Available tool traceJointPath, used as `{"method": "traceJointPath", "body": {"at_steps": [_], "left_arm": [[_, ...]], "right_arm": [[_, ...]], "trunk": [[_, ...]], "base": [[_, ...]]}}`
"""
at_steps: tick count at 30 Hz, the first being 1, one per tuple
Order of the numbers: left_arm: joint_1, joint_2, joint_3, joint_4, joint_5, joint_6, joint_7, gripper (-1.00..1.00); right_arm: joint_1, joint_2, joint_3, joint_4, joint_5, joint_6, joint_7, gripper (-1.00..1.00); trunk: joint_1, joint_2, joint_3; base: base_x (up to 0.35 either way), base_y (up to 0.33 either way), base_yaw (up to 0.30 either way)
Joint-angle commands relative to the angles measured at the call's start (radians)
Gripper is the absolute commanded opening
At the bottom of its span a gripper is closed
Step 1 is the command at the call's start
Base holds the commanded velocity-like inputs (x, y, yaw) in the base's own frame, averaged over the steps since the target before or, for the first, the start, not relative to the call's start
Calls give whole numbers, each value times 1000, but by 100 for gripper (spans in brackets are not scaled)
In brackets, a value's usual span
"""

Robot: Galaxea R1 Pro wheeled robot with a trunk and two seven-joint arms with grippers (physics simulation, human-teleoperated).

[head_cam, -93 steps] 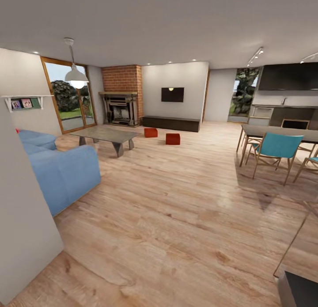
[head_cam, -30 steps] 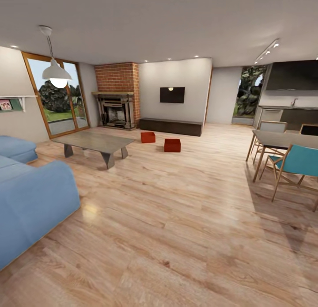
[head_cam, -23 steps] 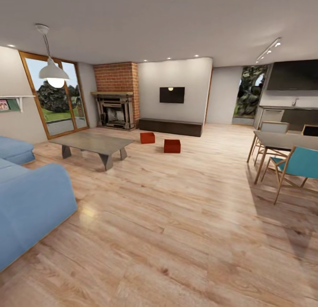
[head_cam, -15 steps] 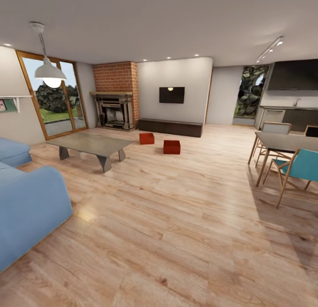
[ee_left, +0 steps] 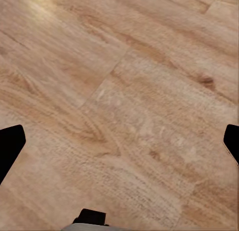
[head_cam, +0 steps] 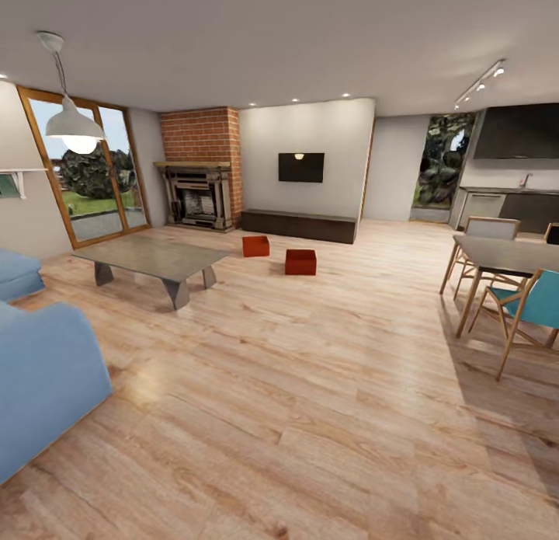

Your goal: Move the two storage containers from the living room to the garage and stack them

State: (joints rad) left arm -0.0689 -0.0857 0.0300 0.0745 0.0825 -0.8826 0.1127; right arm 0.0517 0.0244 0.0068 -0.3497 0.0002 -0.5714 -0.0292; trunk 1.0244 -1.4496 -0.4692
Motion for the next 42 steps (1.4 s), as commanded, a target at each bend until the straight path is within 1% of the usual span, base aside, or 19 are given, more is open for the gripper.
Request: {"method": "traceJointPath", "body": {"at_steps": [1, 28, 42], "left_arm": [[-2, 0, 2, 4, 2, -6, -1, 100], [-2, -6, 1, 4, 2, -7, -1, 100], [-2, -4, 1, 4, 2, -7, -1, 100]], "right_arm": [[0, 0, 1, -2, 0, -1, -3, 100], [0, 0, -1, -2, 1, -1, -5, 100], [0, 0, -1, -2, 1, -1, -11, 100]], "trunk": [[1, 0, -1], [1, 0, -1], [1, 0, -1]], "base": [[330, -81, 0], [330, -81, 0], [330, -81, 0]]}}
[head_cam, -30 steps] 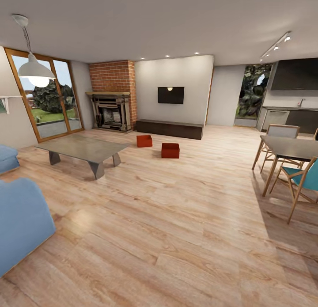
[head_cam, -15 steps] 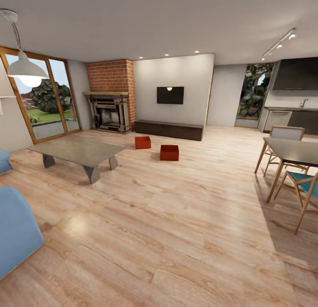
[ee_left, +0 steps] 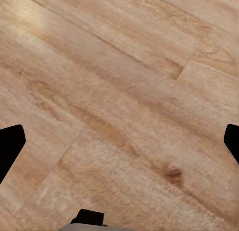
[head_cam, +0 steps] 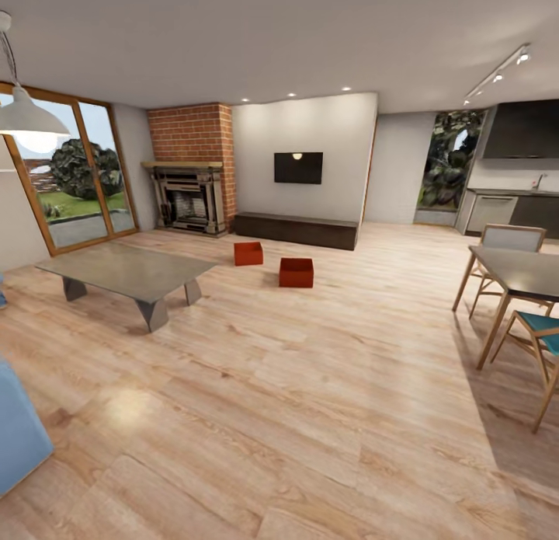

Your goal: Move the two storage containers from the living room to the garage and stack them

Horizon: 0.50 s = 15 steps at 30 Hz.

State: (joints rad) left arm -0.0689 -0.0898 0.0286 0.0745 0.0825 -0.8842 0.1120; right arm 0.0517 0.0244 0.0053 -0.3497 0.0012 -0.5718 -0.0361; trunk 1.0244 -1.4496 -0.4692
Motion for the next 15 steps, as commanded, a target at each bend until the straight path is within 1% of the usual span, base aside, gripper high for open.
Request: {"method": "traceJointPath", "body": {"at_steps": [1, 15], "left_arm": [[-2, 0, 2, 4, 2, -6, -1, 100], [-2, 1, 2, 4, 2, -6, -2, 100]], "right_arm": [[0, 0, 1, -2, 0, -1, -4, 100], [0, 0, 1, -2, 3, -1, -2, 100]], "trunk": [[1, 0, -1], [1, 0, -1]], "base": [[330, -81, 0], [330, -95, -5]]}}
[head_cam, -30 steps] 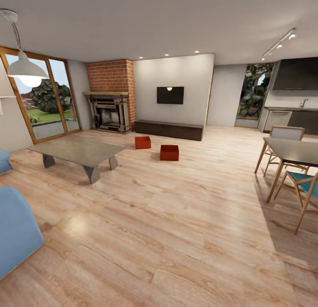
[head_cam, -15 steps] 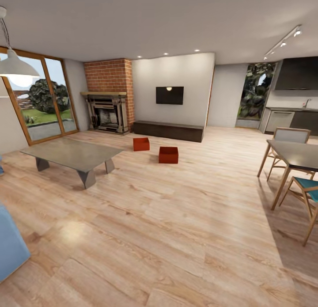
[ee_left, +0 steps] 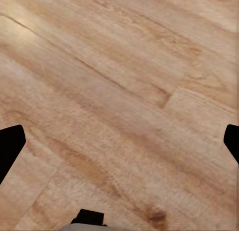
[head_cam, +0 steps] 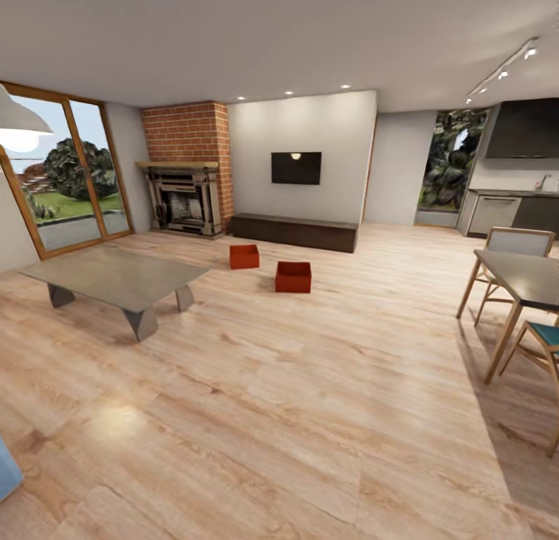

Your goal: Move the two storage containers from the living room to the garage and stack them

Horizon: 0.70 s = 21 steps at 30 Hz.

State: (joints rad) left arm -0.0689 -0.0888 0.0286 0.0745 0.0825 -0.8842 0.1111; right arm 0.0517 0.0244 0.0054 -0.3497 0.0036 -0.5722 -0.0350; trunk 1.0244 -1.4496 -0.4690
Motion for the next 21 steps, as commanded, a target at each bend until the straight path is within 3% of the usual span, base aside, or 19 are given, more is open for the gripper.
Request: {"method": "traceJointPath", "body": {"at_steps": [1, 7, 21], "left_arm": [[-2, 0, 2, 4, 2, -6, -1, 100], [-2, 0, 2, 4, 2, -6, -1, 100], [-2, 0, 2, 4, 2, -6, -1, 100]], "right_arm": [[0, 0, 1, -2, 0, 0, -3, 100], [0, 0, 1, -2, -2, 0, -1, 100], [0, 0, 1, -2, -2, 0, 0, 100]], "trunk": [[1, 0, 0], [1, 0, 2], [1, 0, 2]], "base": [[330, -83, -145], [330, -81, -137], [330, -77, -11]]}}
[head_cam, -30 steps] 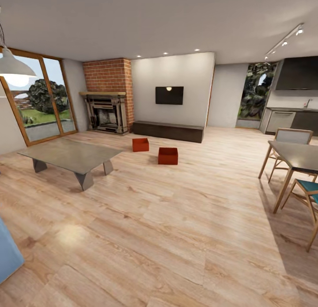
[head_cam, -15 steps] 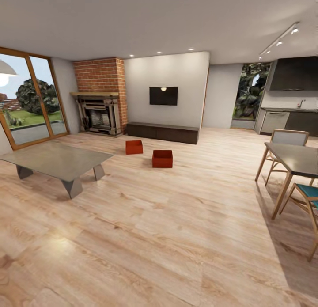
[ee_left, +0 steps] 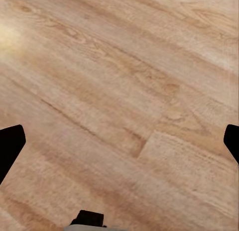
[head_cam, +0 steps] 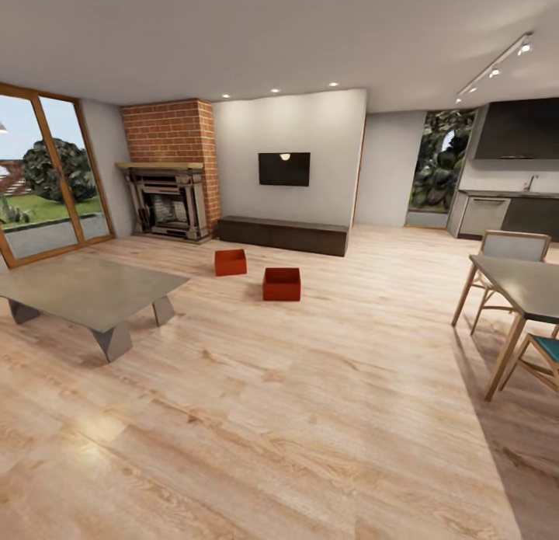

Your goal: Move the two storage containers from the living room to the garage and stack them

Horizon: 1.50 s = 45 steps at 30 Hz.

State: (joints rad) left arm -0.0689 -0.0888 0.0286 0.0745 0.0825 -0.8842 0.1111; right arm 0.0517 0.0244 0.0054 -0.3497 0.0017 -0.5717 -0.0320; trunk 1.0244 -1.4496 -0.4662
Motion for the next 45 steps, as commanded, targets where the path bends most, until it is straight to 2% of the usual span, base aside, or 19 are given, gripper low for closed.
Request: {"method": "traceJointPath", "body": {"at_steps": [1, 45], "left_arm": [[-2, 0, 2, 4, 2, -6, -1, 100], [-2, 1, 2, 4, 2, -6, -1, 100]], "right_arm": [[0, 0, 1, -2, 1, -1, -3, 100], [0, 0, 1, -2, 0, 0, -8, 100]], "trunk": [[1, 0, -1], [1, 0, -1]], "base": [[330, -74, 0], [330, -8, 1]]}}
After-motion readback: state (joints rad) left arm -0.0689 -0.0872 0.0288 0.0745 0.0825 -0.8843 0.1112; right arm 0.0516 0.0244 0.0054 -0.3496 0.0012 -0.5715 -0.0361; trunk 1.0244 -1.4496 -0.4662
